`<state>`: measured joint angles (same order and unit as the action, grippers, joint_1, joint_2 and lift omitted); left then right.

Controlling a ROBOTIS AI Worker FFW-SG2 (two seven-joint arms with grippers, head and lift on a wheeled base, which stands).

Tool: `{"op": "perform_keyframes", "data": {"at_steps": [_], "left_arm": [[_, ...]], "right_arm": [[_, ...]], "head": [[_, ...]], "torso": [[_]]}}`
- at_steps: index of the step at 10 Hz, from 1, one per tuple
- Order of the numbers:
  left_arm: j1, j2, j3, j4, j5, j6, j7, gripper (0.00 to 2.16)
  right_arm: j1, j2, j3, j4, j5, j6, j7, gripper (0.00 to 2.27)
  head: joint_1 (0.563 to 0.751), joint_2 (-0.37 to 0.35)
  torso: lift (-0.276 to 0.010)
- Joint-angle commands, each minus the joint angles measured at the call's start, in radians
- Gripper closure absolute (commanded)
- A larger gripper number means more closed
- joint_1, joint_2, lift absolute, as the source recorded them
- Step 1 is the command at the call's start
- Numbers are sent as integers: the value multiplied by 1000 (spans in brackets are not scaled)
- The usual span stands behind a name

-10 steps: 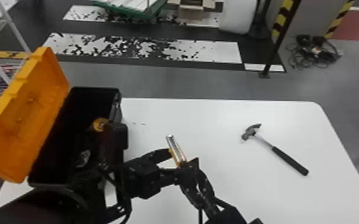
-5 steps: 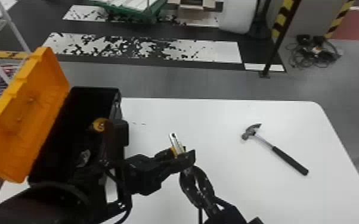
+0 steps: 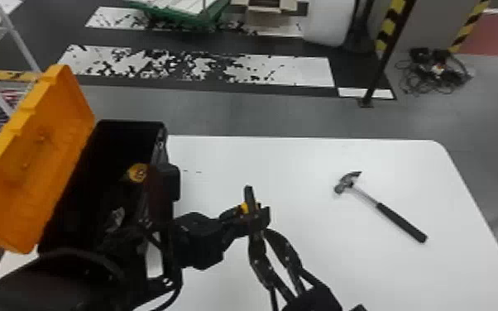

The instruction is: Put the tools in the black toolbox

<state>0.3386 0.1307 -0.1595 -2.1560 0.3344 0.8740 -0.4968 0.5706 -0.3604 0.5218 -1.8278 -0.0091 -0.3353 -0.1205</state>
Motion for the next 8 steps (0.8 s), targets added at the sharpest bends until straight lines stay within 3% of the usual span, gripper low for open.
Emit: {"op": "perform_keyframes", "data": {"at_steps": [1,6,7,8], "left_arm": [[-6,0,0,2,-2,0,1,2081],[-79,0,35,41,-18,0,3,2084],[-92,0,51,39,-44,3,4,2081],[-98,-2,63,30,-109,6,15,2081]], "right_arm": [[3,0,0,2,0,-37,-7,76],[38,-6,-40,31,-22,-83,-36,66],[54,-8,-63,39,-26,-98,-36,73],[66,-8,-83,47,-38,-113,-34,76]], "head": [[695,-30],[695,-40],[695,-43],[695,-43]], "torso": [[-39],[-39],[-39],[-39]]}}
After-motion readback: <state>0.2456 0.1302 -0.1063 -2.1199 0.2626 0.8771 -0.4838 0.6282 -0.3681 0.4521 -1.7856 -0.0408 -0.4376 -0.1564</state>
